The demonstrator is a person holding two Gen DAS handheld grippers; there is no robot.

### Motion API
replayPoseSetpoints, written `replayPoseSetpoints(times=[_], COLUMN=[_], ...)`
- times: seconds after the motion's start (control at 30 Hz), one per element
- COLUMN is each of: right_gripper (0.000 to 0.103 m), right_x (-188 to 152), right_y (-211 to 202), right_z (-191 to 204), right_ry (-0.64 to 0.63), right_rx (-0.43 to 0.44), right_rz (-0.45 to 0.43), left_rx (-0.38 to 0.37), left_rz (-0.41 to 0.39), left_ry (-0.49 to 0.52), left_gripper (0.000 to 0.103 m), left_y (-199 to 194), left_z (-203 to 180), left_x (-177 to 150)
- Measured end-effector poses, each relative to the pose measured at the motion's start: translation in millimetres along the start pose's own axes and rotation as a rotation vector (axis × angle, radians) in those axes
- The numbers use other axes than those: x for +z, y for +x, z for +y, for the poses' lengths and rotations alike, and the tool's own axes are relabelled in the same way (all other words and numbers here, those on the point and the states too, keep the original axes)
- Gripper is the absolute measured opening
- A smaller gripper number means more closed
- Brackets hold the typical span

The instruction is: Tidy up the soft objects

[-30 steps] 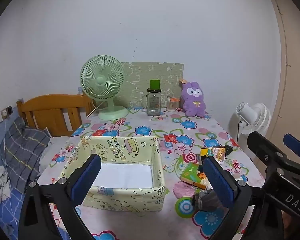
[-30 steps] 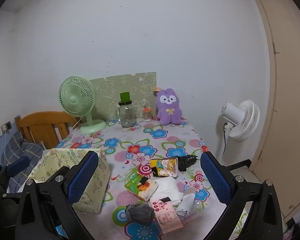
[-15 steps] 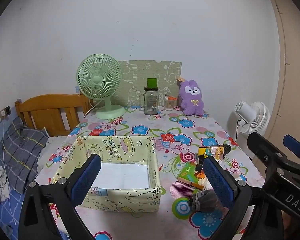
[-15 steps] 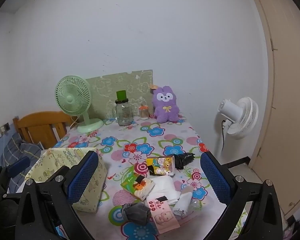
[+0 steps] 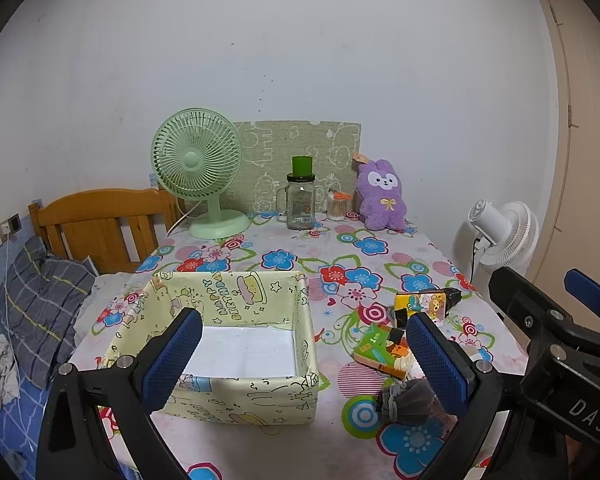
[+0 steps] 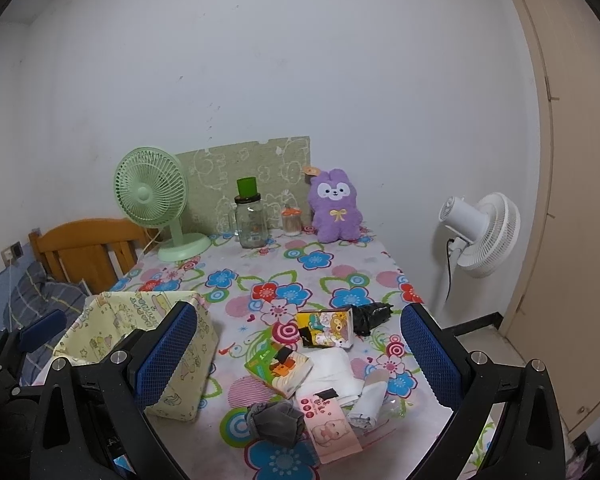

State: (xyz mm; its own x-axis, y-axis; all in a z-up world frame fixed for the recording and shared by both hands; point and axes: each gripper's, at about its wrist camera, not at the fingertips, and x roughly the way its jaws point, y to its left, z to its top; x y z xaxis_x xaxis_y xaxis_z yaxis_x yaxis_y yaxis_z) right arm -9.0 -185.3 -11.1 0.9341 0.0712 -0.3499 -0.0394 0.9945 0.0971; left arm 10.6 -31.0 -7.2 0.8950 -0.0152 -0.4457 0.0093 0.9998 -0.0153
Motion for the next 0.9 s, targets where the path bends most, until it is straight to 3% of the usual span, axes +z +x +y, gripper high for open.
replayPoseSetpoints(times=[0.9], right_gripper=[0.103], right_x=[0.7], right_y=[2.0], right_z=[-0.7], right_ry=[0.0], right_rx=[-0.004], right_rz=[0.005], left_rx=[-0.004], left_rz=[0.007], left_ry=[0.002], left_gripper=[0.103], left_y=[2.9], left_z=[1.4], left_x=[-2.3])
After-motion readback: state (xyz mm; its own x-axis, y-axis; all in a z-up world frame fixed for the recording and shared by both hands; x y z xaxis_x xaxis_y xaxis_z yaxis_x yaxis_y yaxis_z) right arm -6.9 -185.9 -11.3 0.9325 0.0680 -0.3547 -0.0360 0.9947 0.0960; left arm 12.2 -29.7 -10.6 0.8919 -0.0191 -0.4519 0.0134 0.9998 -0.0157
